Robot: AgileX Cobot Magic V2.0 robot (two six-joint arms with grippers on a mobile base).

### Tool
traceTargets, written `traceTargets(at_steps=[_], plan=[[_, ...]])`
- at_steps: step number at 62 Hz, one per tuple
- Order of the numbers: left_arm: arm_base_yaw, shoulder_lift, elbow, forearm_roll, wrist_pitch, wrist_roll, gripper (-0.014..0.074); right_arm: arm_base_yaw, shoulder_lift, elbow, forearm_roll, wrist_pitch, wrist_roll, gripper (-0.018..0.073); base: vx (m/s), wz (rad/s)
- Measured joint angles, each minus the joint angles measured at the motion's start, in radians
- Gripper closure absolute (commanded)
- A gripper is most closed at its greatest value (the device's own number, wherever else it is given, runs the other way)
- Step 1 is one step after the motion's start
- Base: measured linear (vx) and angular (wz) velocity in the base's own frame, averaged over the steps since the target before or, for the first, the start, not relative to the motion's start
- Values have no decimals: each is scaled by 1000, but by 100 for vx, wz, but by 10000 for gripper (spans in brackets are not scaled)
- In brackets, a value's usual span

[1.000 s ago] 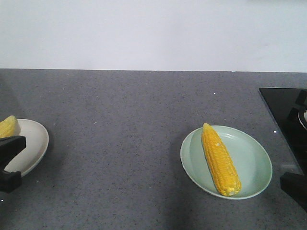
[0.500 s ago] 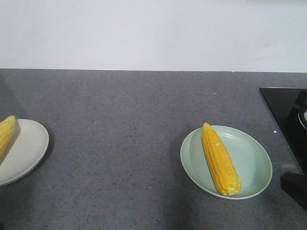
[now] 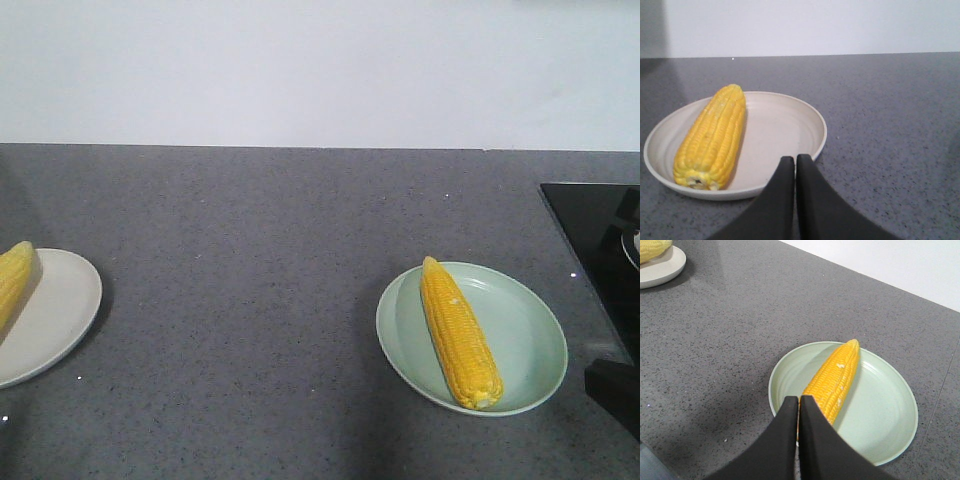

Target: Distribute corn equally

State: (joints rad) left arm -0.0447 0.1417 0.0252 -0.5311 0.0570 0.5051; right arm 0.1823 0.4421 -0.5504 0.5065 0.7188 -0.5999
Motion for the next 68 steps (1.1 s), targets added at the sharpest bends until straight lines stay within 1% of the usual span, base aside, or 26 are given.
traceTargets(at_steps=[6, 18, 25, 33, 46, 68], plan=[[0, -27, 0, 60, 0, -20, 603, 0, 0, 0, 0, 0, 0, 564, 0, 0], [0, -64, 2, 192, 0, -90, 603, 0, 0, 0, 0, 0, 0, 564, 0, 0], [0, -86, 2, 238, 0, -113, 603, 0, 0, 0, 0, 0, 0, 564, 0, 0], [0, -132, 2, 258, -11, -121, 603, 0, 0, 0, 0, 0, 0, 564, 0, 0], [0, -152, 2, 264, -79, -118, 603, 0, -1, 0, 0, 0, 0, 564, 0, 0], [0, -152, 2, 264, -87, -117, 603, 0, -1, 0, 1, 0, 0, 564, 0, 0]])
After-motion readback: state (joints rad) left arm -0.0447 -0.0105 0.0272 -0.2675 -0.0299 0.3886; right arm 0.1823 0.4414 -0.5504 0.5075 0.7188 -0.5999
